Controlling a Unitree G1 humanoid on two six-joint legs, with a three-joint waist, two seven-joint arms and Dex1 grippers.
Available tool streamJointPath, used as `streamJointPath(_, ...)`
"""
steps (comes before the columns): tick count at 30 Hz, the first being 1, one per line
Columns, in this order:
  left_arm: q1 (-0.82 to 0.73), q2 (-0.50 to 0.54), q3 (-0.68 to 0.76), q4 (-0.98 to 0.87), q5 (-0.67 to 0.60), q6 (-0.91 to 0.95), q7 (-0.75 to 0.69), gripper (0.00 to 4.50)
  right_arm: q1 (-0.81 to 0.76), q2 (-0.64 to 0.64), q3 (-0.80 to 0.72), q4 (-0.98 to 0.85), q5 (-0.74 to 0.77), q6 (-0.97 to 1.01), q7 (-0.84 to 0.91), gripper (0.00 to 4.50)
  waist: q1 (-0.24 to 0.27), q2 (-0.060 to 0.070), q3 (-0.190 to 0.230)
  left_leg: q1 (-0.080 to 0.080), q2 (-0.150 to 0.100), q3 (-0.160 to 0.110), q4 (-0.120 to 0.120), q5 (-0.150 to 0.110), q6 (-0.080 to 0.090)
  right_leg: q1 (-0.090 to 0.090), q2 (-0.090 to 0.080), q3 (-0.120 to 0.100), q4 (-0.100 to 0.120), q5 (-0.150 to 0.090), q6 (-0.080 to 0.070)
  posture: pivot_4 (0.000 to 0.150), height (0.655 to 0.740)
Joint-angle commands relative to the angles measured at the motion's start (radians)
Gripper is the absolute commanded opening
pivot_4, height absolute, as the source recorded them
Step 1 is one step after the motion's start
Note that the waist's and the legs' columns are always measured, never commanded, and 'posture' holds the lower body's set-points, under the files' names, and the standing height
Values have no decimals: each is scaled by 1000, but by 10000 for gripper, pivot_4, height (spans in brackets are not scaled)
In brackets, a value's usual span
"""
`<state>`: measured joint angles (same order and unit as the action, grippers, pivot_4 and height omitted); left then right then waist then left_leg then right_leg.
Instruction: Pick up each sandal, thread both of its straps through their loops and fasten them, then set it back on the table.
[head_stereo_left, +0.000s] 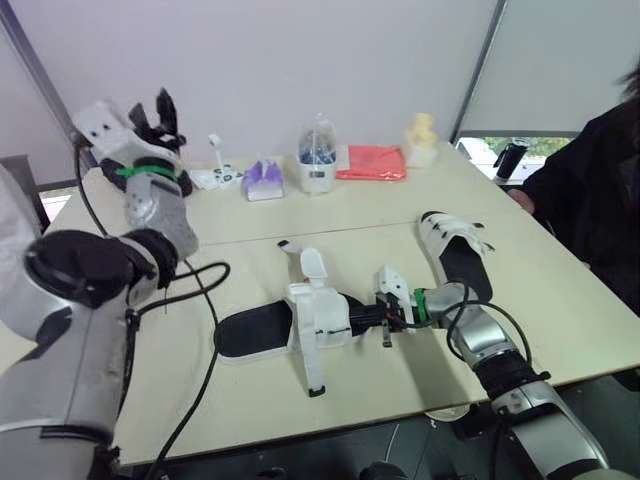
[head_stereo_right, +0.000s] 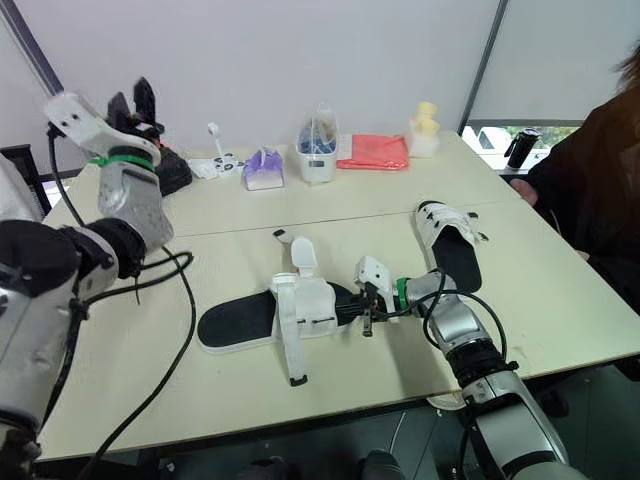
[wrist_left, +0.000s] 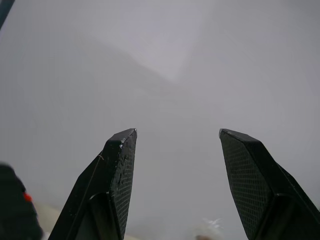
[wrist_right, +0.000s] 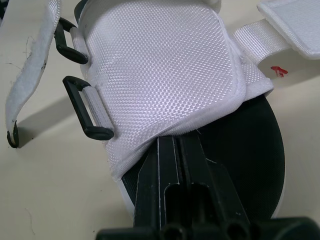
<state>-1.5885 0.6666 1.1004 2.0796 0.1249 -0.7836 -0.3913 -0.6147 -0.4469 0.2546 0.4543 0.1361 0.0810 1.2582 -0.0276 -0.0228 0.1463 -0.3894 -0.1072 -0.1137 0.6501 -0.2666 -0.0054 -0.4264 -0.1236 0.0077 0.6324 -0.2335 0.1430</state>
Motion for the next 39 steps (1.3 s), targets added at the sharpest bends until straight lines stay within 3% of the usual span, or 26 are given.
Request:
streamJointPath(1, -7, 72, -5, 15, -1, 320, -374, 26898, 23, 5, 43, 32, -42, 11, 8, 0, -11, 0, 0, 0, 0, 0, 0, 0, 0, 0, 0, 0, 0, 0, 0, 1500, 7400)
streamJointPath(4, 17, 166, -93, 15, 94, 672, -716, 26898, 27, 4, 44, 31, -44, 10, 6, 0, -22, 1, 0, 0, -1, 0, 0, 0, 0, 0, 0, 0, 2, 0, 0, 1500, 7400)
streamJointPath(6, 94, 184, -186, 15, 214, 618, -897, 26898, 32, 2, 43, 28, -41, 11, 4, 0, -35, 2, -1, 0, -1, 0, -1, 0, 0, 0, 1, 0, 2, 0, 0, 1500, 7400)
streamJointPath(9, 213, 148, -239, 15, 227, 240, -759, 26898, 41, 2, 44, 22, -38, 15, 2, 0, -40, 6, -3, 3, 0, 0, -2, 1, -3, 3, 1, 0, 2, 0, 0, 1500, 7400)
streamJointPath(13, 234, 71, -286, 15, 161, 58, -452, 26898, 41, 8, 46, 22, -41, 18, 3, 0, -22, -1, -4, 0, 2, -3, 0, 2, -6, -1, 1, 0, 1, 0, 0, 1500, 7400)
streamJointPath(16, 223, 10, -324, 15, 99, 72, -233, 26898, 32, 15, 48, 31, -43, 19, 4, 0, -15, -1, -5, 0, 2, -2, 1, 0, -2, 0, 1, 1, 0, 0, 0, 1500, 7400)
streamJointPath(18, 234, -33, -366, -14, 33, 52, -15, 26898, 20, 23, 48, 42, -43, 19, 5, 0, -17, -1, -5, 1, 2, -2, 1, -1, -1, 0, 1, 1, 1, 0, 0, 1500, 7400)
streamJointPath(22, 343, -157, -460, -317, -21, 137, 198, 26898, 4, 31, 49, 64, -46, 12, 9, 0, -22, 0, -5, 3, 2, -1, -1, -1, -2, -1, 1, 4, 2, 0, 0, 1500, 7400)
streamJointPath(25, 435, -241, -523, -589, -42, 338, 356, 26898, -5, 38, 53, 78, -50, 9, 15, 0, -22, 0, -5, 3, 2, -2, -1, -1, -3, -3, 2, 6, 3, 0, 0, 1500, 7400)
streamJointPath(28, 457, -270, -568, -713, -58, 458, 417, 26898, -16, 47, 55, 91, -51, 7, 17, 0, -20, -1, -5, 3, 2, -2, 0, -1, -3, -3, 2, 7, 3, 0, 0, 1500, 7400)
streamJointPath(33, 437, -268, -603, -774, -104, 526, 398, 26898, -20, 52, 54, 100, -53, 4, 20, 0, -20, -1, -6, 4, 2, -1, 0, -1, -5, -2, 2, 7, 3, 0, 0, 1500, 7400)
streamJointPath(36, 412, -279, -593, -796, -176, 573, 256, 26898, -17, 52, 53, 102, -54, 1, 18, 0, -18, -1, -6, 4, 2, -1, 0, -1, -6, -2, 2, 7, 2, 0, 0, 1500, 7400)
streamJointPath(39, 447, -298, -591, -902, -294, 657, -52, 26898, -15, 50, 53, 105, -57, -3, 14, 0, -20, -1, -6, 4, 2, -1, 0, -1, -6, -1, 2, 7, 2, 0, 0, 1500, 7400)
